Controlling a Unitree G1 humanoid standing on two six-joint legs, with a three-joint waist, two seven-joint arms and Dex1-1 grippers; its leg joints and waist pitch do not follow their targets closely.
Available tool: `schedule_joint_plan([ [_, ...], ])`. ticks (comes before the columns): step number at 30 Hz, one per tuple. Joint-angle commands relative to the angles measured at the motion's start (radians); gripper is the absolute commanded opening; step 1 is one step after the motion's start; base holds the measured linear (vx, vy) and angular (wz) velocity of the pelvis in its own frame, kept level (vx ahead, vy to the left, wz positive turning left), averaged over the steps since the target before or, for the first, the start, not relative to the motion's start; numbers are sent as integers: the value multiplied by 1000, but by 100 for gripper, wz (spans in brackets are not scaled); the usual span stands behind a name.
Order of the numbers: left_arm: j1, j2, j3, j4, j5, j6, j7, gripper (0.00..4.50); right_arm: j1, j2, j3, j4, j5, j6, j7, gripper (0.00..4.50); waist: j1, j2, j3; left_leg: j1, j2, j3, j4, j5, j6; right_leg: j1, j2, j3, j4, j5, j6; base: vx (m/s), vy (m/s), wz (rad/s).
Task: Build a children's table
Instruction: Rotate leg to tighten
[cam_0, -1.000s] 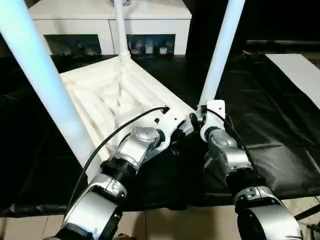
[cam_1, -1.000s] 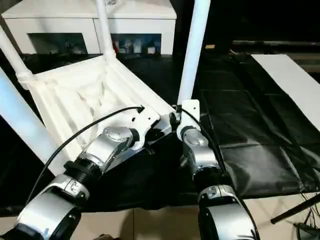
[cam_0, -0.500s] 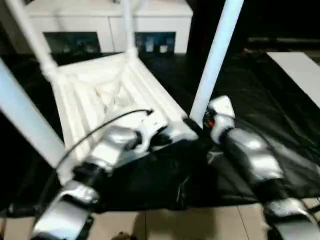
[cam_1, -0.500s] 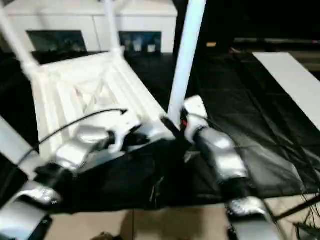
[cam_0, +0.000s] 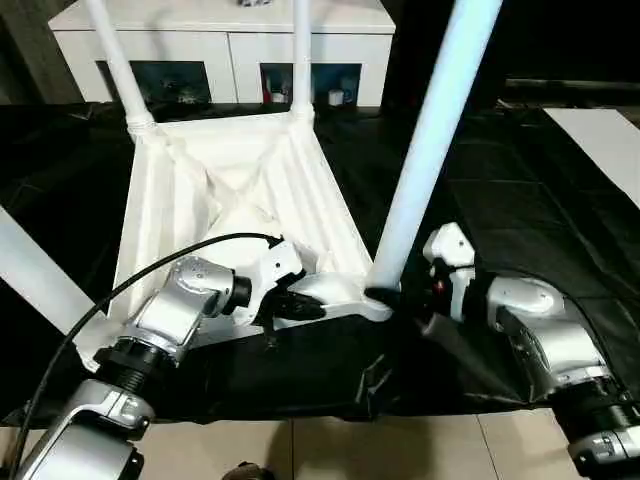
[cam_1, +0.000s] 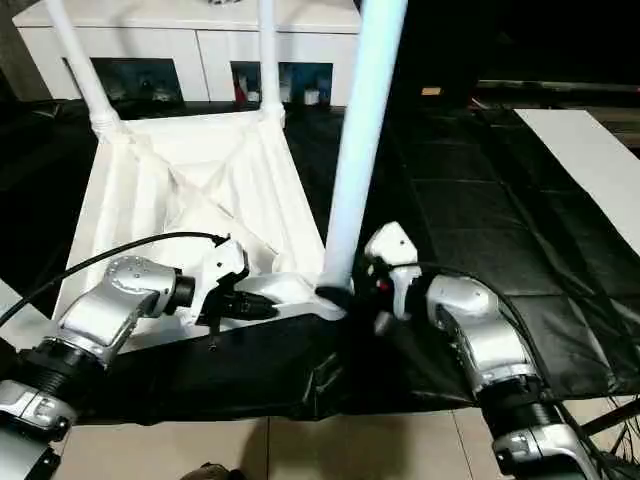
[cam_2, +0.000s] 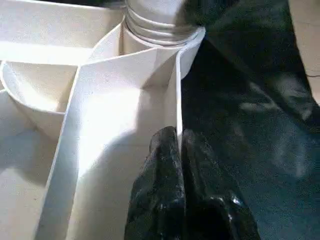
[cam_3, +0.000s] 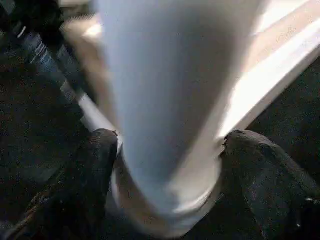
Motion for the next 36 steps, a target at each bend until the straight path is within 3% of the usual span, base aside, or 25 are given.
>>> schedule_joint_plan([
  [1, -8, -4, -9, -59, -45, 3, -54, 0, 6, -17, 15, -26, 7, 26, 45, 377, -2, -4, -67, 35, 63, -28, -74, -187, 54, 33, -59, 38, -58, -56, -276, 0, 0, 0],
  [7, -8, 4, -3, -70, -44, 11, -61, 0, 9, -33, 13, -29, 17, 52, 77, 377, 2, -2, -68, 35, 63, -28, -71, -164, 68, 33, -59, 37, -56, -43, -281, 0, 0, 0],
  [17, -7, 8, -5, -75, -44, 17, -65, 0, 4, -17, 0, -4, 32, 60, 86, 283, 11, -2, -71, 37, 63, -27, -69, -159, 57, 33, -58, 36, -52, -23, -285, 0, 0, 0],
  [23, -2, 3, -10, -80, -40, 24, -59, 0, 13, 11, 1, 15, 24, 71, 60, 269, 13, -3, -70, 36, 62, -27, -69, -164, 56, 32, -59, 36, -53, -36, -285, 0, 0, 0],
  [25, -3, -16, -10, -68, -28, 26, -25, 0, -3, 51, -15, 64, -2, 54, -40, 268, 12, -2, -70, 37, 62, -27, -70, -172, 49, 31, -59, 36, -54, -50, -282, 0, 0, 0],
  [29, -11, -59, -9, -35, 2, 39, 61, 0, -38, 124, -48, 144, -41, 50, -227, 267, -9, -4, -64, 33, 59, -31, -79, -230, 6, 29, -58, 36, -61, -131, -267, 0, 0, 0],
  [30, -28, -111, 0, 15, 30, 49, 167, 0, -65, 188, -77, 194, -64, 43, -387, 267, -23, -1, -63, 33, 58, -34, -83, -269, -15, 27, -60, 37, -66, -189, -254, 0, 0, 0],
  [31, -35, -126, 5, 29, 34, 52, 196, 0, -72, 204, -84, 206, -67, 47, -422, 267, -28, -4, -60, 37, 58, -37, -86, -303, -34, 27, -61, 36, -74, -239, -241, 0, 0, 0],
  [35, -76, -218, 40, 116, 47, 73, 357, 0, -128, 294, -118, 280, -90, 51, -628, 266, -39, -7, -61, 35, 54, -40, -86, -328, -50, 26, -61, 37, -80, -294, -214, 0, 0, 0],
  [36, -96, -255, 57, 156, 53, 71, 425, 0, -158, 335, -140, 321, -91, 50, -721, 266, -41, -3, -59, 40, 53, -38, -86, -341, -48, 19, -60, 39, -87, -314, -202, 0, 0, 0],
])
